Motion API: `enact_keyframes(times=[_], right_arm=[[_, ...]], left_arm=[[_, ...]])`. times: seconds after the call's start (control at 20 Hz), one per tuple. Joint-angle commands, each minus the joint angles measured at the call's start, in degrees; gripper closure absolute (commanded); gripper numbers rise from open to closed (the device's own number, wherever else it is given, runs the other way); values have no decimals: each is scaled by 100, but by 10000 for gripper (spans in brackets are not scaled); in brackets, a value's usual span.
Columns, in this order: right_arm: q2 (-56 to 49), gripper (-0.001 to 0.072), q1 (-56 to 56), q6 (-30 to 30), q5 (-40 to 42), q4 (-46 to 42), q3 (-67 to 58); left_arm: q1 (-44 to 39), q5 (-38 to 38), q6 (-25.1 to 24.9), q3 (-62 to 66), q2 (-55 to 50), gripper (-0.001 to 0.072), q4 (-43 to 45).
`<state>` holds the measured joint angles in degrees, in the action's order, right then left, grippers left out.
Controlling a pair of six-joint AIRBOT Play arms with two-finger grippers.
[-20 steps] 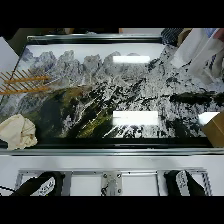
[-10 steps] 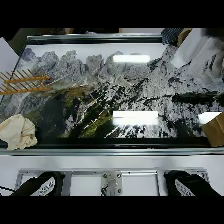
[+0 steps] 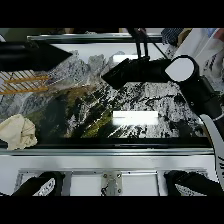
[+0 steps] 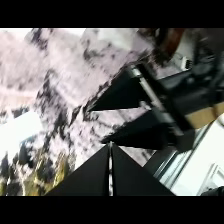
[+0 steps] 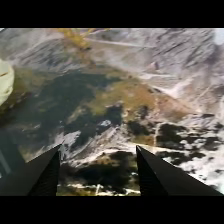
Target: Fold the clothes and pants, and hang the long-sleeved shirts on hangers.
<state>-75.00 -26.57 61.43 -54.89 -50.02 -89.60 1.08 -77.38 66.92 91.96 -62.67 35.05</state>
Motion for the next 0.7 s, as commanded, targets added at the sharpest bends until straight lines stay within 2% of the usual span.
enact_keyframes(times=[0.0, 0.05, 0.1, 0.15, 0.2, 0.65], right_arm=[[-146, 199, -68, -463, -678, 621, 0], [-142, 225, -68, -446, -708, 623, 0], [-142, 395, -68, -446, -734, 638, 0], [-142, 628, -68, -446, -756, 636, 0], [-144, 688, -68, -446, -754, 634, 0], [-151, 688, -68, -446, -752, 636, 0]], left_arm=[[-181, 507, 212, -1137, 282, 694, 592], [-234, 638, 212, -1403, 348, 694, 579], [-289, 721, 212, -1598, 396, 694, 579], [-345, 772, 212, -1766, 444, 694, 575], [-402, 826, 212, -1908, 494, 694, 575], [-802, 857, 210, -2116, 546, 694, 577]])
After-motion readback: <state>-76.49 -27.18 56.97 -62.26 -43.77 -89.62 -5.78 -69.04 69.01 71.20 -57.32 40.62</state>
